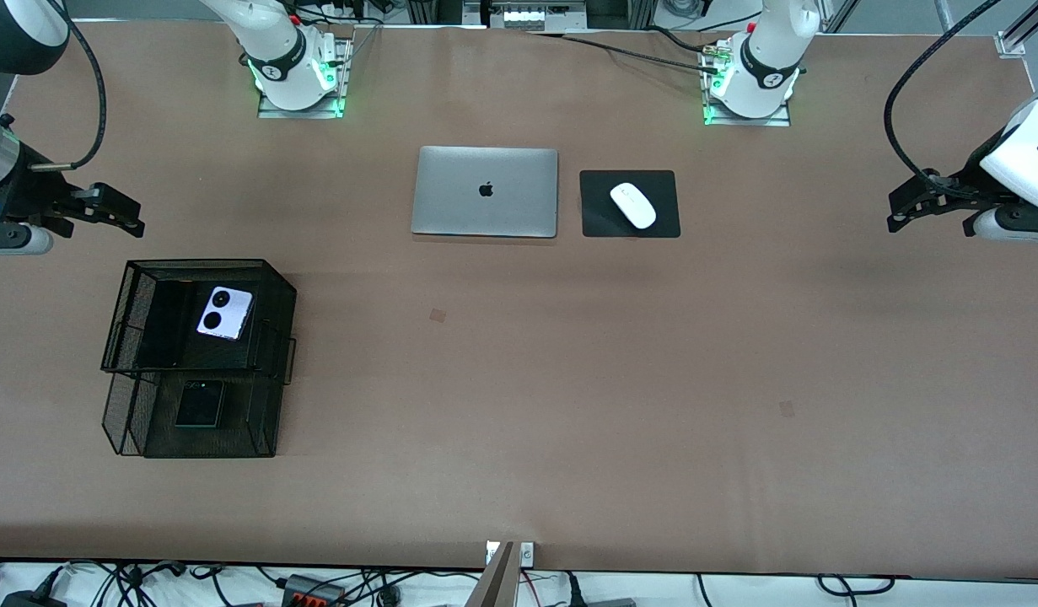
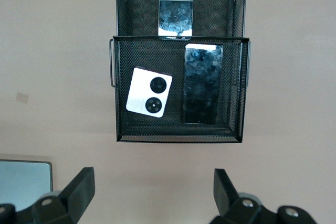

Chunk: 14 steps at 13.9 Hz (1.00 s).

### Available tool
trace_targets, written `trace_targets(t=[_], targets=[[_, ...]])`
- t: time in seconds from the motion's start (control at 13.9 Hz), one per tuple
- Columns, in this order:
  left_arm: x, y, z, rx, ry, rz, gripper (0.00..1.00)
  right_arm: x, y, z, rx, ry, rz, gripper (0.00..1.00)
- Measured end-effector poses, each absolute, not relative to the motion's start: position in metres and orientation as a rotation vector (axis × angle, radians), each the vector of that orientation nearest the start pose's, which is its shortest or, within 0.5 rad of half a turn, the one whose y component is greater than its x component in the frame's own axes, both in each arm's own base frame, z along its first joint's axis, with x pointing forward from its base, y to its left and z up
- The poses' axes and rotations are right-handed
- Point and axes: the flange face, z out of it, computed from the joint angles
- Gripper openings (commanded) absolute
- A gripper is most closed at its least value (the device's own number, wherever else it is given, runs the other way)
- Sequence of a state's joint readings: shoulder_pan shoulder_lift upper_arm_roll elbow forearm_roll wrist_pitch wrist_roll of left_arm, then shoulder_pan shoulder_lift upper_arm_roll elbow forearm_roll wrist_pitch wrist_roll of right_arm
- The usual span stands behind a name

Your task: Place phones with both arms

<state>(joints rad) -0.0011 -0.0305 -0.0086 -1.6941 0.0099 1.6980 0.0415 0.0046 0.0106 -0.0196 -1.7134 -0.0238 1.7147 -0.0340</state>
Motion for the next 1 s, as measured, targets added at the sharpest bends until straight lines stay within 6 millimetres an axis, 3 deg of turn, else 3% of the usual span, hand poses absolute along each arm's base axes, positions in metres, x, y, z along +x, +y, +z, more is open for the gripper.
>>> trace_targets(t=[1.0], targets=[[0.5544,-0.0051,0.5941,-3.129,0.085,-0.054,1.0,0.5602,-0.0124,0.5624,-3.164,-0.03,0.063,1.0]])
